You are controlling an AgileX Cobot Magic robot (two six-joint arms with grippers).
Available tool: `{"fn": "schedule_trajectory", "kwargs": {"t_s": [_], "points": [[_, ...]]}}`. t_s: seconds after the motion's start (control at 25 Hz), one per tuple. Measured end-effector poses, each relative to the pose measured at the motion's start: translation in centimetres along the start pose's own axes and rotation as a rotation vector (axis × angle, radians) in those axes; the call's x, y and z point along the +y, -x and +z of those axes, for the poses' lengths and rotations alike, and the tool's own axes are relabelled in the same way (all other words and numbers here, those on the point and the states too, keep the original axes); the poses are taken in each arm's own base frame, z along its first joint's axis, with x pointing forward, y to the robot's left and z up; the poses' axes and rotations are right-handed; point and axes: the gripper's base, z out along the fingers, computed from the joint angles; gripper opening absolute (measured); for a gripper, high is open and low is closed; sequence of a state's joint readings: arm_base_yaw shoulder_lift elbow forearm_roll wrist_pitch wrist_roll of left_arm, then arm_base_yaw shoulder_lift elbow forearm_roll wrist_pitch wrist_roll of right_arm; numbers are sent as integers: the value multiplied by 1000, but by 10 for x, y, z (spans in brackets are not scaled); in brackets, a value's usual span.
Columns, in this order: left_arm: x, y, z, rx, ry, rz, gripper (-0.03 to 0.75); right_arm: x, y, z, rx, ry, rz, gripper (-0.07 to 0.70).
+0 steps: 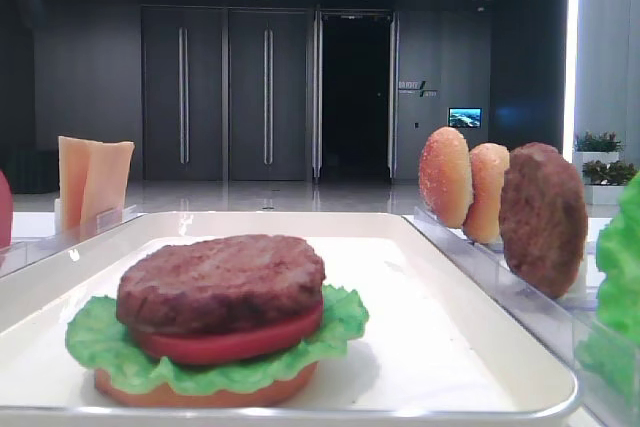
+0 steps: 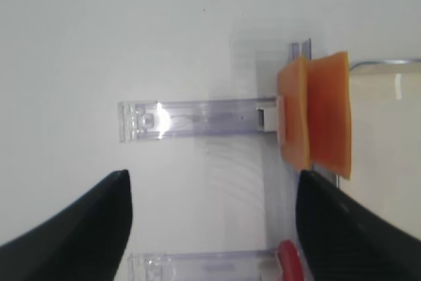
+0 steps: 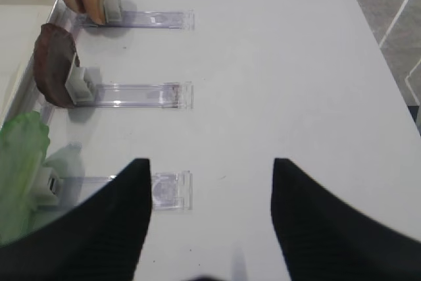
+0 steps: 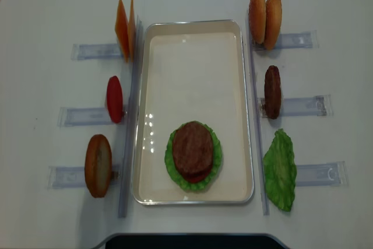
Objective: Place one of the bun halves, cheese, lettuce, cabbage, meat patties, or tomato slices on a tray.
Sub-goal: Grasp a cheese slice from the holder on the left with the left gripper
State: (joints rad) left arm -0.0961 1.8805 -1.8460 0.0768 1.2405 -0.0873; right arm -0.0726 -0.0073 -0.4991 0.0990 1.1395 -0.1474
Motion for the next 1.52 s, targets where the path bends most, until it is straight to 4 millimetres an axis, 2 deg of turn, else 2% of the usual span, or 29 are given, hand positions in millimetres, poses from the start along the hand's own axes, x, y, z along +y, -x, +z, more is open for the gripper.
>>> {"fn": "schedule_trajectory", "kwargs": {"t_s": [0.16,0.36,0.72,0.8,1.0,1.24,1.4,1.52], "points": [[-3,13,28,29,0,1,589,0,0,0,0,0,0,415],[-5,14,50,73,3,5,590,0,0,0,0,0,0,415],[-9,14,52,77,-8,-25,582,0,0,0,0,0,0,415],[-17,13,52,77,-14,-22,582,0,0,0,0,0,0,415],[-54,9,50,78,-41,15,580,0,0,0,0,0,0,415],[-92,1,61,106,-42,35,580,0,0,0,0,0,0,415],[-105,-2,68,120,-34,20,580,0,0,0,0,0,0,415],[-107,-3,73,131,-32,-4,580,0,0,0,1,0,0,415]]}}
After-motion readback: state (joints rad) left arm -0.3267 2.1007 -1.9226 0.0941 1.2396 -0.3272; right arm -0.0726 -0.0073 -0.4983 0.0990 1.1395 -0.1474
